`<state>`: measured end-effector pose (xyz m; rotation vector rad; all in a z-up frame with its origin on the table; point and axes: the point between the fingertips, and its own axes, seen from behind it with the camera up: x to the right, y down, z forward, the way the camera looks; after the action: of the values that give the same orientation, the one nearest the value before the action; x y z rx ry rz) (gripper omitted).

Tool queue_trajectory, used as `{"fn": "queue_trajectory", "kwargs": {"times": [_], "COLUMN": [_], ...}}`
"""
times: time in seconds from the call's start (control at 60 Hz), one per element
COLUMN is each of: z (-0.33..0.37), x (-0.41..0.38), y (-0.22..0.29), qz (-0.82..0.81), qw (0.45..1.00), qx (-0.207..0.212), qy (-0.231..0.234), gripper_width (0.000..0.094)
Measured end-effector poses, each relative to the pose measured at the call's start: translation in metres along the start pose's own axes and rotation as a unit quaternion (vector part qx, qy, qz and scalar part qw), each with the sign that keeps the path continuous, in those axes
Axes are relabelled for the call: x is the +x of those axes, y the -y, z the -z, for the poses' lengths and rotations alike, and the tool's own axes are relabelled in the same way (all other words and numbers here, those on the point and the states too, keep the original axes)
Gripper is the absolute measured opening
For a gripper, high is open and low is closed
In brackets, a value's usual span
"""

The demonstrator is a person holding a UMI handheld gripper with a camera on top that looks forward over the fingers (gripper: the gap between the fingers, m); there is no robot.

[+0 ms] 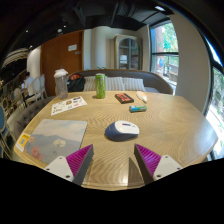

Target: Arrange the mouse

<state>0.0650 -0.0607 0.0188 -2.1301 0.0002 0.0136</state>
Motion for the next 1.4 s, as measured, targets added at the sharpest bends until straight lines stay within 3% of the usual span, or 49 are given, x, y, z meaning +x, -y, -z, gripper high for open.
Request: {"fn": "queue_trajectory", "kwargs": {"times": [0.167, 0.767, 0.85, 0.917, 1.083, 1.2, 1.317, 1.4], "z": [-0.047, -0.142, -0.144, -0.146, -0.135, -0.085, -0.02, 0.01], "x": [-0.013, -0.007, -0.006, -0.004, 0.005, -0.012, -0.084, -0.138], "y": [-0.007, 0.053, 0.054, 0.056, 0.057, 0.106, 0.151, 0.151], "qz": [-0.021, -0.031, -0.035, -0.04, -0.066, -0.009, 0.007, 0.04], "qw": [0.998, 0.998, 0.998, 0.998, 0.995, 0.997, 0.997, 0.994], "qx": [-0.046, -0.05, -0.044, -0.037, -0.047, 0.012, 0.07, 0.101], "qy": [0.021, -0.03, -0.036, -0.042, -0.058, -0.071, -0.023, 0.0], "gripper_width": [0.0853, 0.0837, 0.0769, 0.0565, 0.0448, 0.0446, 0.0445, 0.0444]}}
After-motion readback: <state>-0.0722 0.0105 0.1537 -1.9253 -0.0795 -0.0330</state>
